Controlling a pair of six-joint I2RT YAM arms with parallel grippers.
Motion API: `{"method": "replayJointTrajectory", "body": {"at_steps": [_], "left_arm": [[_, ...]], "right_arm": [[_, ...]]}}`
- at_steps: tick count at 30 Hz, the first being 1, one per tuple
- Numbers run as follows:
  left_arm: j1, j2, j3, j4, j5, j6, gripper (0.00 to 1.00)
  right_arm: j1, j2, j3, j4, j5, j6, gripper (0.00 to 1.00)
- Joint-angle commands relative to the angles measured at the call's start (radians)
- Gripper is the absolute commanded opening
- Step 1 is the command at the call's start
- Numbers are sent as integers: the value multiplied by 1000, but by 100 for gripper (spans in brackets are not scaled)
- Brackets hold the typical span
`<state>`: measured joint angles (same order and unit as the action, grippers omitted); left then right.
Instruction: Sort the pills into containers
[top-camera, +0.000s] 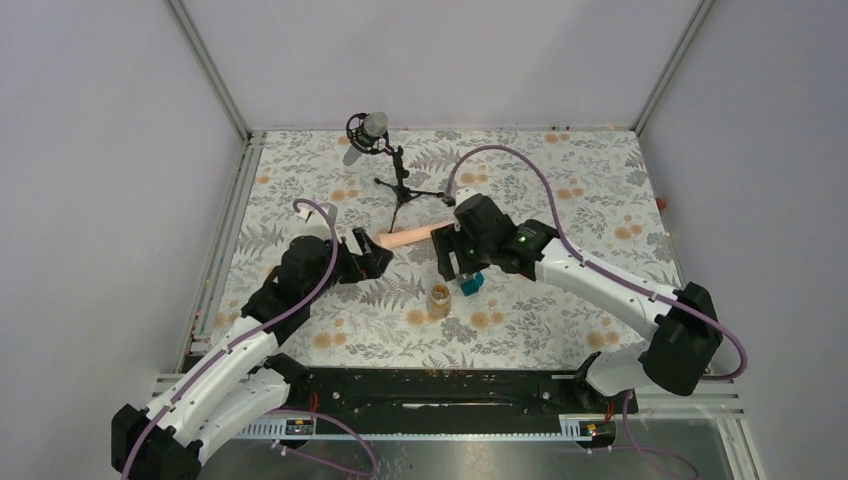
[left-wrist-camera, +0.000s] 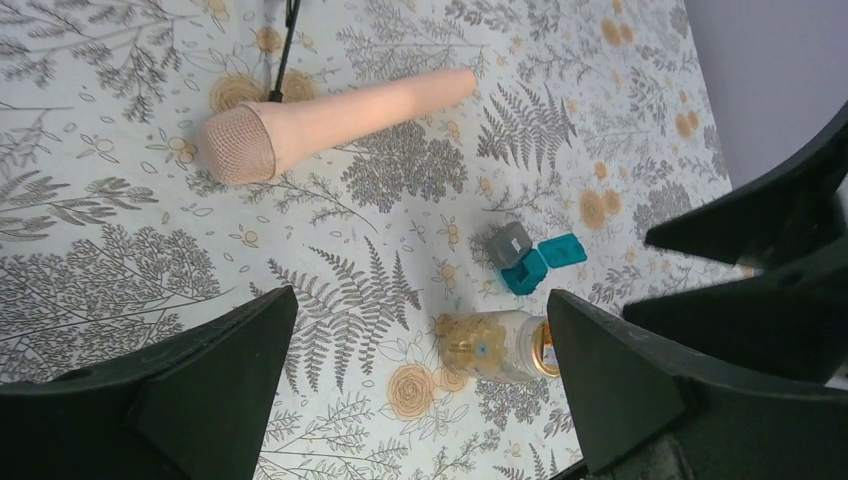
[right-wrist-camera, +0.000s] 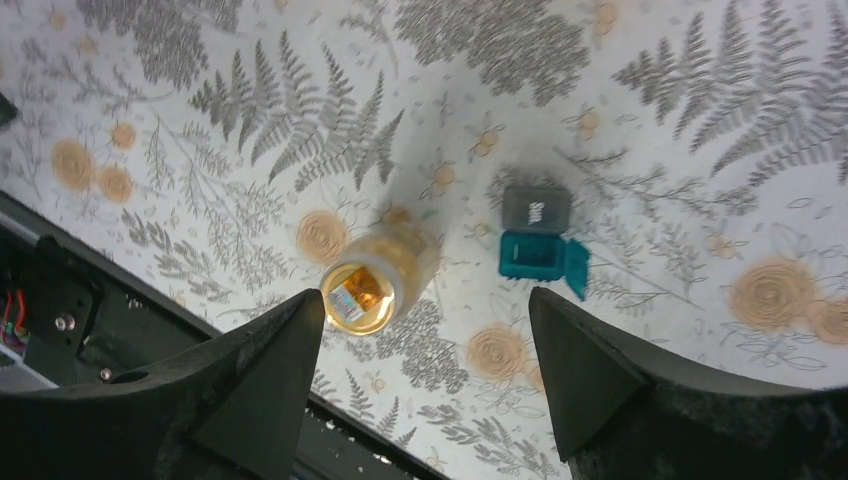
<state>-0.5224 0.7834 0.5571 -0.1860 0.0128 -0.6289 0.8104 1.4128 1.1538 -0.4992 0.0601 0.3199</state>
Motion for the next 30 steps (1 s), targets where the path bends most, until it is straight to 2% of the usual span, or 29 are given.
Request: {"method": "replayJointTrajectory", "body": {"at_steps": [1,5,11,18,20,23,26,28,30], "left_arm": [[5,-63,41,-5,-78,21,99],[4,-85,40,-32,-95,20,98],[5,-87,22,-34,-89,8,99],[5,-77,4,-26,-72,6,99],[4,-72,-5,-20,-63,4,99],[4,-69,-23,2,-46,-6,99],[4,-67,-30,16,-42,-9,99],[4,-67,-33,21,-40,-10,98],[3,-68,-39,31,-38,-8,98]], "right_arm": [[90,62,48,-73,77,52,84],[153,131,72,-89,120,74,83],[193,197,94,-90,120,87,74],[199,239,123,-92,111,89,55],[199,245,129,-107,104,90,55],[199,249,129,-119,98,90,63],[200,251,124,-128,92,90,64],[199,250,121,-128,82,86,59],[199,252,123,-134,71,82,46]]}}
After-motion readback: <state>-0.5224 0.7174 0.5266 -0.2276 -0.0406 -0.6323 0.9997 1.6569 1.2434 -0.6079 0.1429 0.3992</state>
